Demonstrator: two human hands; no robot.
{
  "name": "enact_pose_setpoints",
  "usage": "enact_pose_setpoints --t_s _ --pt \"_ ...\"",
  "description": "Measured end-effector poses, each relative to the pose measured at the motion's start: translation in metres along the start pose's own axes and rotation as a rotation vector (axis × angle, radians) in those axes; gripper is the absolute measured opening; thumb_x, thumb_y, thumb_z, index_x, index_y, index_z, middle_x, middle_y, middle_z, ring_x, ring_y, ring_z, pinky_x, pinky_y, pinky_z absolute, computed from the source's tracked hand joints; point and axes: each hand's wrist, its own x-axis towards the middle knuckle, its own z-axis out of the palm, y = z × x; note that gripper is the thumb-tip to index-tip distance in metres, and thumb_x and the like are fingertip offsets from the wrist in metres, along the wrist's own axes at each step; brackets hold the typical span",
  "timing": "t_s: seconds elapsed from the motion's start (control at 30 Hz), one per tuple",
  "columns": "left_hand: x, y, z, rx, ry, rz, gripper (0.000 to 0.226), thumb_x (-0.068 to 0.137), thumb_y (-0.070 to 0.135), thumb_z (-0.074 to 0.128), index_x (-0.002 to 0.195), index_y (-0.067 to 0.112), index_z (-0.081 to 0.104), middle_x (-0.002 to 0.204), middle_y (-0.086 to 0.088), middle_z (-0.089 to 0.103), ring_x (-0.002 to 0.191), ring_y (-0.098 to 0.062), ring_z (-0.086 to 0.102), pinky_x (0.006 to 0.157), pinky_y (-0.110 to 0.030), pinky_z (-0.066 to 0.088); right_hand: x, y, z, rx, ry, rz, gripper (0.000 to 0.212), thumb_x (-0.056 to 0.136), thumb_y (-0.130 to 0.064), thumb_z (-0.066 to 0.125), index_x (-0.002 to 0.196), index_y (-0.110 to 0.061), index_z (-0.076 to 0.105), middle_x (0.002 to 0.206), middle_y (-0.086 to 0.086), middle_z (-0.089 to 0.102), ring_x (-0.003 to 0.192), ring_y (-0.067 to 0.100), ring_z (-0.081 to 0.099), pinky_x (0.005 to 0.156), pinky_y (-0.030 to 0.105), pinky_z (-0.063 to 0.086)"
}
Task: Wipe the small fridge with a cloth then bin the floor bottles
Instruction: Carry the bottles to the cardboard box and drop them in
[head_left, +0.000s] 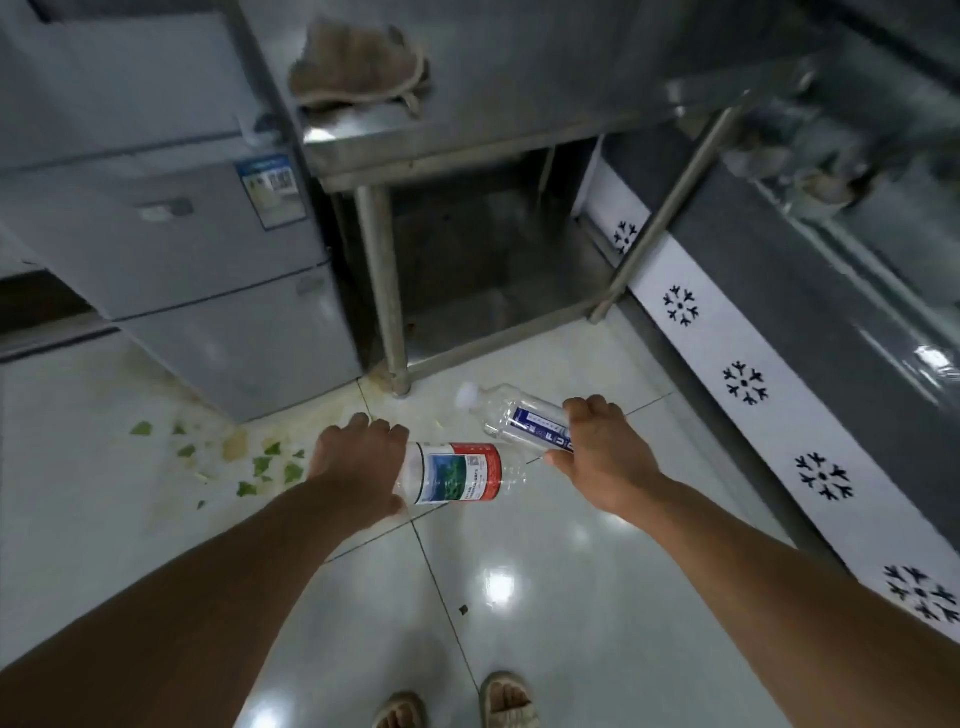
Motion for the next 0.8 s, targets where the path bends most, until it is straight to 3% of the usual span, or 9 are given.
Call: enact_pose_setpoints --t_s 0.2,0.43,0.8 --pt "-0.048 0.021 -0.088 0.055 0.071 0.131 0.059 0.073 0.050 0.067 0.120 0.022 0.047 0.114 -0.001 0.059 0.103 -0.020 0.053 0.080 -0.033 0.045 -0.093 0.014 -0.072 0.058 0.086 0.138 0.054 0.090 -0.041 0.060 0.129 -0.010 0.040 0.123 0.009 0.048 0.114 0.023 0.046 0.086 0.032 0.047" --pt "-0.093 0.097 -0.159 0.047 0.145 0.304 0.059 0.077 0.050 0.064 0.123 0.021 0.041 0.119 0.001 0.054 0.111 -0.018 0.050 0.086 -0.032 0.044 -0.209 0.060 -0.126 0.071 0.194 0.300 0.058 0.091 -0.041 0.058 0.134 -0.009 0.037 0.125 0.010 0.047 0.115 0.023 0.046 0.091 0.034 0.046" --pt "-0.237 0.232 -0.203 0.089 0.294 0.570 0.059 0.079 0.049 0.062 0.127 0.021 0.040 0.122 0.000 0.054 0.111 -0.018 0.049 0.085 -0.031 0.042 -0.437 0.112 -0.141 0.151 0.315 0.602 0.060 0.092 -0.043 0.056 0.138 -0.010 0.035 0.132 0.012 0.045 0.119 0.027 0.044 0.097 0.040 0.044"
